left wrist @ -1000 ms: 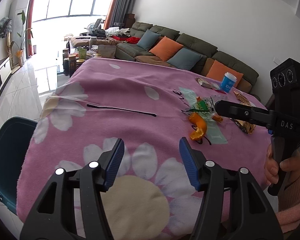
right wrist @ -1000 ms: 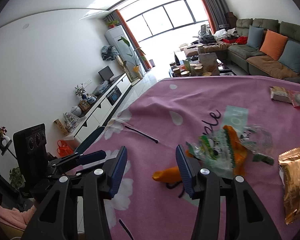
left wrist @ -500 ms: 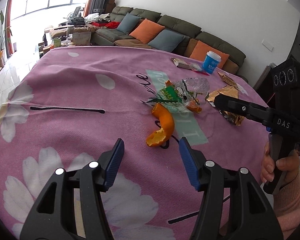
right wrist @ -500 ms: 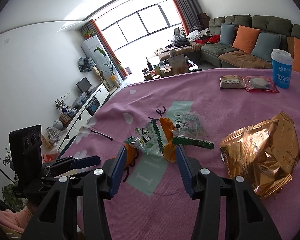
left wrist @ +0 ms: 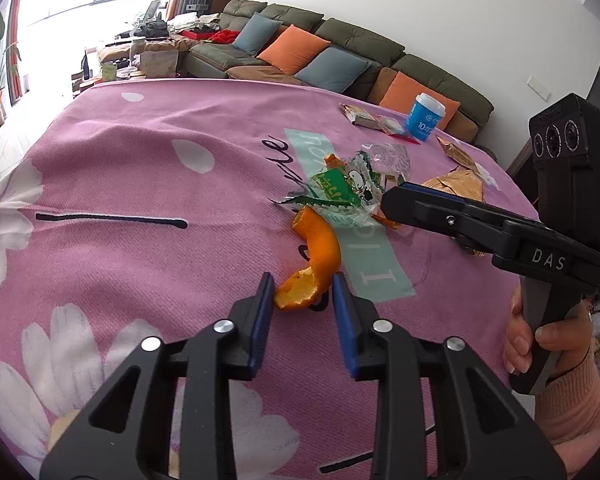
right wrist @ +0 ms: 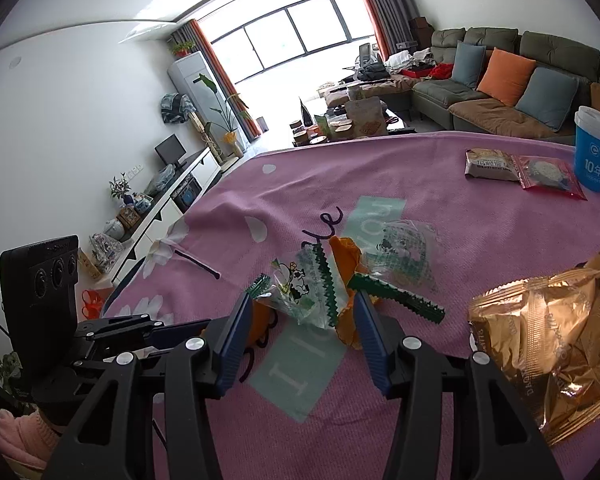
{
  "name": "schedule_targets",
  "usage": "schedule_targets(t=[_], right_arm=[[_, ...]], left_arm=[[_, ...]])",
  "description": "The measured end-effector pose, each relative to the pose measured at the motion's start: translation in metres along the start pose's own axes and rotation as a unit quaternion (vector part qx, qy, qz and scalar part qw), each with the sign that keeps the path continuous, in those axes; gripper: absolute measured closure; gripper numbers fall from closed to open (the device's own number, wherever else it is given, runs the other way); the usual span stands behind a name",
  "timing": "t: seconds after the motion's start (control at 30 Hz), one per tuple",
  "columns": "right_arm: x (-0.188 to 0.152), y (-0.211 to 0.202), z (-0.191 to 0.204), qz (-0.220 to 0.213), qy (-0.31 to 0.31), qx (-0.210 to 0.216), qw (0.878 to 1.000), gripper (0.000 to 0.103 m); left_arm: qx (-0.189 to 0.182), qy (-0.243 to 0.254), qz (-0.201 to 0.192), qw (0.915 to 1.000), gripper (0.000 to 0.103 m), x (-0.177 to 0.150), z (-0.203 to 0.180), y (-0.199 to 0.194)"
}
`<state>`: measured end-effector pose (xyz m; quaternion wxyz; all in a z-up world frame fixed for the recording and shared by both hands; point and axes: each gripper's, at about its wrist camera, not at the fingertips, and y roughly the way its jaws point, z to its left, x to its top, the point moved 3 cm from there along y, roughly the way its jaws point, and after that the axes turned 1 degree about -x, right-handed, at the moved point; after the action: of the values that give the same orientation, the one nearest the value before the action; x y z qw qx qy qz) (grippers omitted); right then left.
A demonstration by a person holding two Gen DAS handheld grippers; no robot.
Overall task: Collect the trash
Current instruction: 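Grasp the orange peel with the left gripper while the right gripper grasps the clear green-striped wrapper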
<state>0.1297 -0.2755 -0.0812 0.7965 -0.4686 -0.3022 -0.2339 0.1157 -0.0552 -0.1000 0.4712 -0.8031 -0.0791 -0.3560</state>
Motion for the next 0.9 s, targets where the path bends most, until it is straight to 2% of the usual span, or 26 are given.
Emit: schedule_targets(t=[0.23, 0.37, 0.5, 0.63, 0.77, 0.9], right_arm=[[0.001, 0.007, 0.007, 0.012, -0.018, -0.010, 1.000, 0.054], [0.000, 0.009, 0.008, 0.021, -0.020, -0.012, 1.000, 0.056], [0.000, 0.012, 0.010, 0.029, -0.024, -0.010, 0.999, 0.068], [0.000, 0.012, 0.009, 0.032, -0.017, -0.003, 0.999, 0.072], [0.001, 0.012, 0.006, 0.031, -0.008, -0.008, 0.999, 0.071], [0.004, 0.015, 0.004, 0.031, -0.004, -0.011, 0.999, 0.062]], left_arm=[[0.003, 0.010, -0.008, 0.9999, 0.083, -0.003, -0.002, -0.003], [0.004, 0.013, -0.015, 0.9998, 0.085, -0.005, -0.002, -0.009], [0.006, 0.010, -0.022, 0.9997, 0.085, -0.006, 0.001, -0.016], [0.011, 0.006, -0.031, 0.9994, 0.085, -0.007, 0.005, -0.025], [0.018, 0.000, -0.036, 0.9992, 0.085, -0.009, 0.012, -0.033], [0.022, -0.004, -0.039, 0.9990, 0.085, -0.011, 0.018, -0.039]])
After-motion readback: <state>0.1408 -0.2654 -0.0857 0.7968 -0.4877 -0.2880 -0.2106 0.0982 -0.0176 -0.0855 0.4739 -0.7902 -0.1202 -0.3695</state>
